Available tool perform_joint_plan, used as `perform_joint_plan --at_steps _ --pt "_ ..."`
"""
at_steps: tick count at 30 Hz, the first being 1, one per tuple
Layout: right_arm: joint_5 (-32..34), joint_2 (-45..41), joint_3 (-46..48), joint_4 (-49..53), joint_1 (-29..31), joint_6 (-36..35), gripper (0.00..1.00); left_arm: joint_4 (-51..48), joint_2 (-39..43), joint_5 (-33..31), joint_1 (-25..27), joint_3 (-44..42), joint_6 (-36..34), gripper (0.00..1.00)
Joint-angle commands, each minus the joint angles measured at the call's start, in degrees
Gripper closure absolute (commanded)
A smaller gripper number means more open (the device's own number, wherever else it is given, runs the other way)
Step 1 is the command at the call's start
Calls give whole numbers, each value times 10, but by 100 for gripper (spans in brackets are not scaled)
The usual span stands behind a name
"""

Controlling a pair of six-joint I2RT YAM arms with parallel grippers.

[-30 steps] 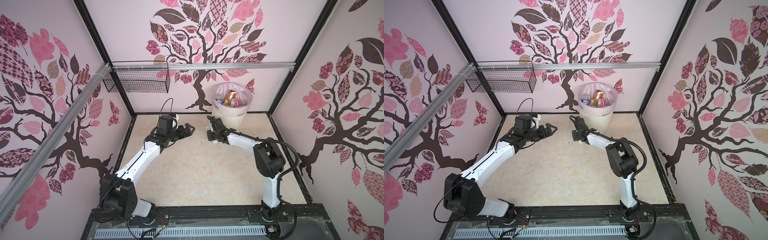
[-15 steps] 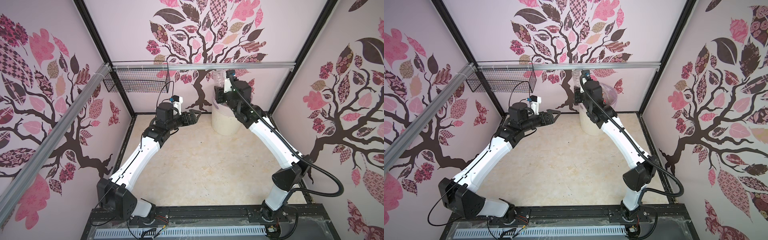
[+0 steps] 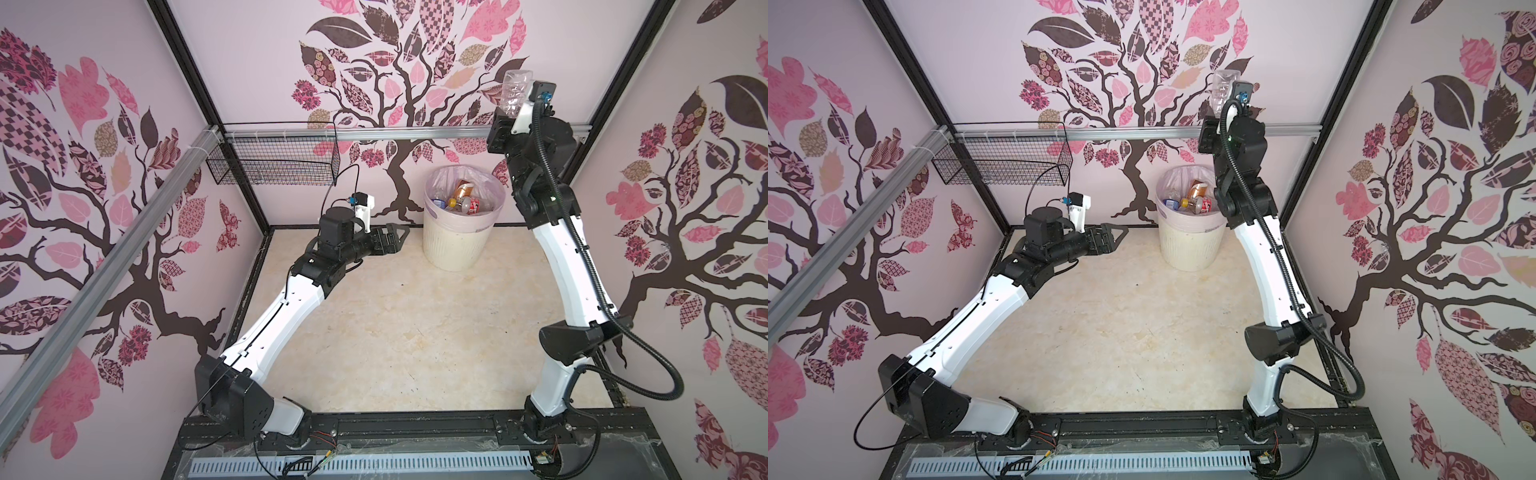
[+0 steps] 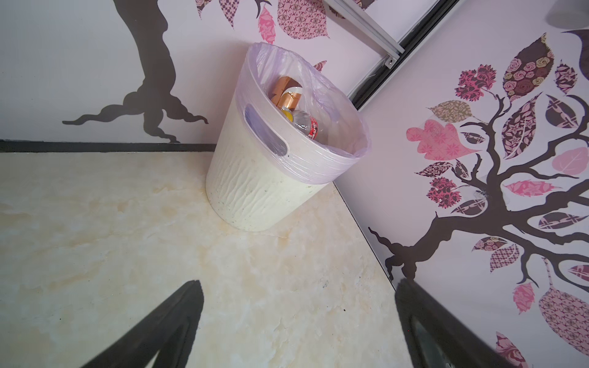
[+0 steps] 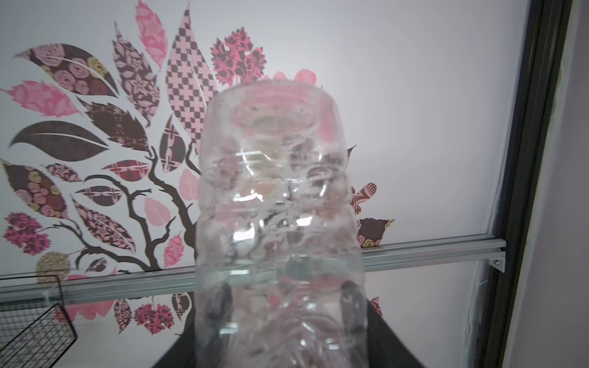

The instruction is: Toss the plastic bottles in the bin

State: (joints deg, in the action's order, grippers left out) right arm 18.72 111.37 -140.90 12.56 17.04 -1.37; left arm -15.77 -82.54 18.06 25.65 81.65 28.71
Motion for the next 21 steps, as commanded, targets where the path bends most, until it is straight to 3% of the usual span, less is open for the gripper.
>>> perform_joint_plan --at_steps 1,4,5,6,11,18,21 --pt "-13 121 -40 106 -6 16 29 1 -7 -6 -1 3 -4 2" --pt "-17 155 -101 154 -8 23 13 -3 -7 -6 -1 -1 -3 2" --pt "-19 146 -91 147 -7 26 3 -4 -7 -7 -1 -4 -5 2" --pt "-18 132 -72 131 -8 27 1 -6 -6 -8 -1 -6 -5 2" --pt "-12 60 0 71 -8 27 0 -5 1 -9 -1 -15 -6 2" --pt "-4 7 9 92 -8 34 0 -10 16 -32 -2 -28 -24 2" --pt "10 -34 74 91 -8 33 0 -3 37 -56 -17 -46 -52 2"
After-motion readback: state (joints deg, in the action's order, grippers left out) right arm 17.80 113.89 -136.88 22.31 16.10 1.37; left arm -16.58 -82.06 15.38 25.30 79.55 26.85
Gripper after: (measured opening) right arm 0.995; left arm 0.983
